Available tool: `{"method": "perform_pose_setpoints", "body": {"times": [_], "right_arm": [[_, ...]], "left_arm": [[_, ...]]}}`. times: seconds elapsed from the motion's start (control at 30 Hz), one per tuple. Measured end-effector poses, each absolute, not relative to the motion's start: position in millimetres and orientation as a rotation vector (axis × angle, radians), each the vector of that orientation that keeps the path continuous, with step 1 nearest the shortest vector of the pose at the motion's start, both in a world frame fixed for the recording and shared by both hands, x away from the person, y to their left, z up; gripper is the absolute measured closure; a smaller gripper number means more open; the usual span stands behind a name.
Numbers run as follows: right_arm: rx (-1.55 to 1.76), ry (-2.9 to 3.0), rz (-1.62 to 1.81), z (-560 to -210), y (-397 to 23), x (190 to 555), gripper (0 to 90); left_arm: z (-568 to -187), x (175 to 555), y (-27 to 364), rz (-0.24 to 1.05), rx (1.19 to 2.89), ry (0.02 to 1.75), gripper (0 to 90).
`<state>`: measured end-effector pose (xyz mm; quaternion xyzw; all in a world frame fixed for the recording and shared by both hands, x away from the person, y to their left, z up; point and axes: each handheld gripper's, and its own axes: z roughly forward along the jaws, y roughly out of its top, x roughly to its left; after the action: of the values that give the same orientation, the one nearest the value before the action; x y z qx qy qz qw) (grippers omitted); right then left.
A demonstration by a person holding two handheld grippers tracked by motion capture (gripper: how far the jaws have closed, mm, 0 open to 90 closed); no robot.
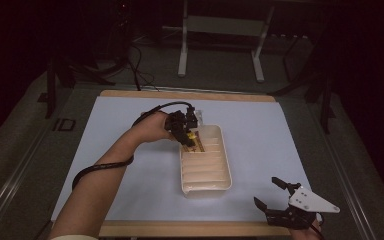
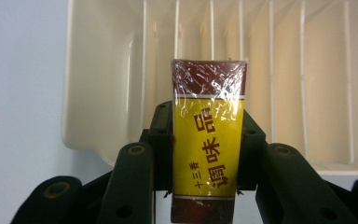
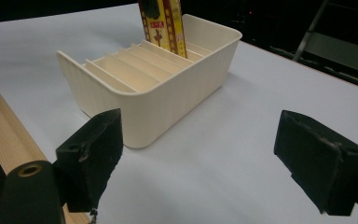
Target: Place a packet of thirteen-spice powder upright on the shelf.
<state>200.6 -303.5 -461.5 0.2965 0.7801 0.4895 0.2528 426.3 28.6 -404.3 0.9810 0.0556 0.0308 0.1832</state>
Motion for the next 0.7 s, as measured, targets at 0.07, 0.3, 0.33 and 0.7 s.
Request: {"method": "perform_pose_setpoints", "body": {"times": [0.07,0.3,0.33,0.7], "right_arm": [[0.806,2.120,1.331,-462,-304,201,15.6],[0.807,2.121,1.335,-462,-304,201,15.6],[0.806,2.121,1.335,-462,-304,201,15.6],[0.805,2.123,1.334,-462,-304,201,15.6]], "left_arm": [[-406,427,27,0.084,2.774,0.161,67.4],[-415,431,14,0.063,2.822,0.191,67.3],[-415,432,12,0.062,2.821,0.192,67.3],[-420,434,4,0.051,2.757,0.185,66.7]]}}
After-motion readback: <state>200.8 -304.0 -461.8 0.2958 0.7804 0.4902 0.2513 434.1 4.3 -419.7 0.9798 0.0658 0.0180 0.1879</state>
